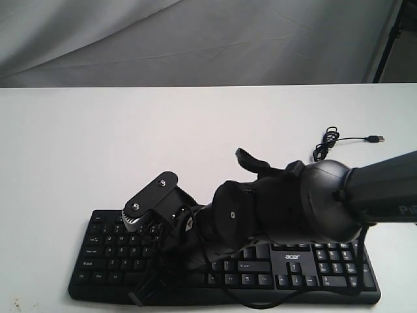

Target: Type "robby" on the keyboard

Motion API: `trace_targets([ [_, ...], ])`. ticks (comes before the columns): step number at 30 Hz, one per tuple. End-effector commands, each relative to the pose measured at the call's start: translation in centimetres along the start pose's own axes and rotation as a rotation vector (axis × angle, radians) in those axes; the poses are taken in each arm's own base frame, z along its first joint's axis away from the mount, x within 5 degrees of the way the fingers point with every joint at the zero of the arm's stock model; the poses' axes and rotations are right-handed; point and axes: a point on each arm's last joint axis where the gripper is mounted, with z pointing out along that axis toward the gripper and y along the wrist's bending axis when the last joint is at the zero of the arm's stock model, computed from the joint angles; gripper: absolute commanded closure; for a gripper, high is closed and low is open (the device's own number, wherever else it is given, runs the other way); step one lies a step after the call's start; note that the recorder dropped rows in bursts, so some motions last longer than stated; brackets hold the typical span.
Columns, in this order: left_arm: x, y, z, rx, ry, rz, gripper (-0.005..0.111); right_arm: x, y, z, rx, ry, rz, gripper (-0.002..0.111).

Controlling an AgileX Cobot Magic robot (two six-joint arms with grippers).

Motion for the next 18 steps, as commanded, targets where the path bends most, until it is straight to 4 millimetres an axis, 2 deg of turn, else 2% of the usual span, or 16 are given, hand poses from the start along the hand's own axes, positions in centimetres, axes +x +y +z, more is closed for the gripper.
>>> trace_targets([
  [1,0.1,0.0,0.0,0.005,-0.007,0.003,0.107,-0.2,0.0,0.0,0.009,-0.014,-0.012,0.108],
  [9,0.1,0.0,0.0,0.005,-0.007,0.003,0.107,0.2,-0.2,0.8,0.012,0.007,-0.002,0.108],
  [18,0.1,0.0,0.0,0.005,-0.007,0.003,0.107,-1.0,-0.5,-1.1,0.023,-0.058,-0.003,0.108],
])
